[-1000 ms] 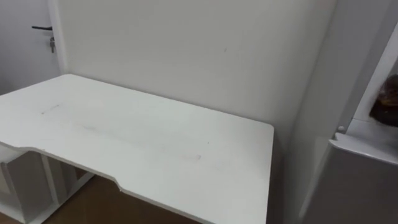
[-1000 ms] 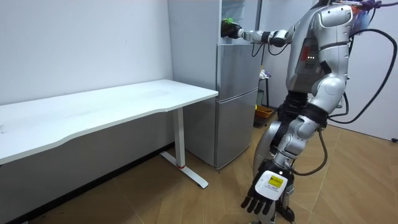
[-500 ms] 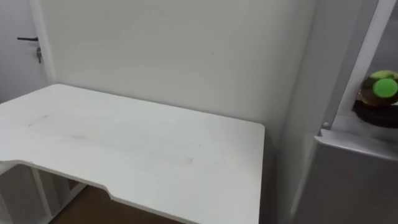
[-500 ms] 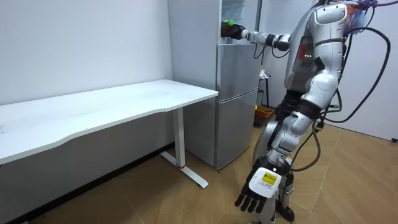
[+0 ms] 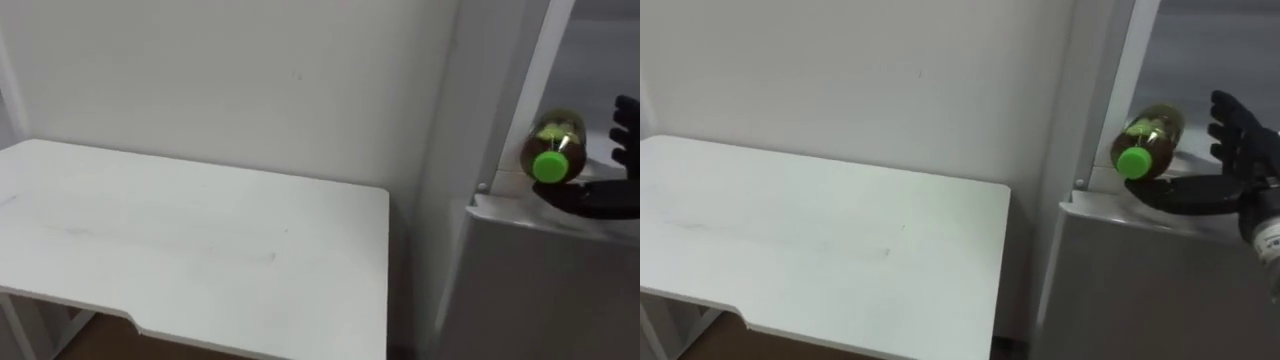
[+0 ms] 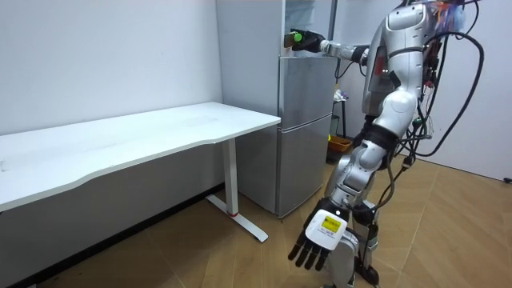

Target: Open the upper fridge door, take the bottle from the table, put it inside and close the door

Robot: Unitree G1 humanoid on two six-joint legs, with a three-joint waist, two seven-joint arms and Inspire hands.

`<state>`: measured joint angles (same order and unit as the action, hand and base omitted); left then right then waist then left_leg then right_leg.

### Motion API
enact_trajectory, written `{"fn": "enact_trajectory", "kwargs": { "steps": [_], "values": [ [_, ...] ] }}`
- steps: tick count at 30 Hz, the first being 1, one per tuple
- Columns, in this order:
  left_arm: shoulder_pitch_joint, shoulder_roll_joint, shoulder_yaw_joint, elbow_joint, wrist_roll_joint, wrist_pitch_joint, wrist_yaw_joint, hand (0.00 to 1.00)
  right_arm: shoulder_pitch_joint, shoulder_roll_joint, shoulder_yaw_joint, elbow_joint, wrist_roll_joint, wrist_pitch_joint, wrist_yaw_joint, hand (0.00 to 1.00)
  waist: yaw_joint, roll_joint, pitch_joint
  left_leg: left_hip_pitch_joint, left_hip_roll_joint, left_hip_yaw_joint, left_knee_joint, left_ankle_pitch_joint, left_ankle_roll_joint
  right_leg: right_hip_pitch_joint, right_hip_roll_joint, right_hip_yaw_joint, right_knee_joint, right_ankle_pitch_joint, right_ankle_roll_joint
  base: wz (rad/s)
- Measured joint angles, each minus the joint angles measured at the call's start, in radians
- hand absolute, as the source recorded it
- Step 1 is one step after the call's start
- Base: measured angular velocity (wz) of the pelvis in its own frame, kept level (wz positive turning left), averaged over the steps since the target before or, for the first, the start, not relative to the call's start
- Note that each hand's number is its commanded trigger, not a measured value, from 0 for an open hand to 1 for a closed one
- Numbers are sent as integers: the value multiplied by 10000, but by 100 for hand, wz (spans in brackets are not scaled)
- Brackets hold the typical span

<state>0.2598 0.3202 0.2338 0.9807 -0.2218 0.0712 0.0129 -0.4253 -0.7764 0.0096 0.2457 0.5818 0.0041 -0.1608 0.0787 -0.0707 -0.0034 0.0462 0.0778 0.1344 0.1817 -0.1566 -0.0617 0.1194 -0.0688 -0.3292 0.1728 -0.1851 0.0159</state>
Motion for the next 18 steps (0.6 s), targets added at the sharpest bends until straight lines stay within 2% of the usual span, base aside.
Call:
{"fn": "enact_trajectory", "kwargs": {
  "steps": [3, 9, 15, 16, 18],
  "values": [
    [74, -67, -2, 4, -1, -58, -1, 0, 258, 1, -104, -292, -4, 0, 49, 0, -1, 9, 5, 6, -5, 3, -29, 0, 0, -5, 0, 12, -10, 0, 1, 0],
    [69, -261, -2, 5, -6, -66, -47, 0, 258, 1, -107, -298, -70, 1, 116, 0, -8, 24, 4, 13, -4, 20, -39, 0, 0, -12, 1, 38, -13, -2, 3, 0],
    [102, -334, -4, 7, -6, -66, -47, 0, 259, 2, -141, -298, -26, 1, 116, 0, -27, 25, 5, 6, -3, 21, -34, 0, 0, -11, 2, 35, -12, -2, 3, 0],
    [144, -335, -3, 13, -3, -66, -45, 0, 278, 3, -151, -298, -29, 1, 114, 100, -29, 24, 5, 17, -4, 20, -35, 0, 0, 6, 2, 33, -17, -2, 3, 0],
    [164, -336, -3, 20, -1, -69, -33, 0, 469, 22, -333, -311, -30, 1, 114, 100, 1, 11, 0, 41, -5, 18, -38, 0, 0, 30, 2, 32, -18, -2, 3, 0]
  ]
}}
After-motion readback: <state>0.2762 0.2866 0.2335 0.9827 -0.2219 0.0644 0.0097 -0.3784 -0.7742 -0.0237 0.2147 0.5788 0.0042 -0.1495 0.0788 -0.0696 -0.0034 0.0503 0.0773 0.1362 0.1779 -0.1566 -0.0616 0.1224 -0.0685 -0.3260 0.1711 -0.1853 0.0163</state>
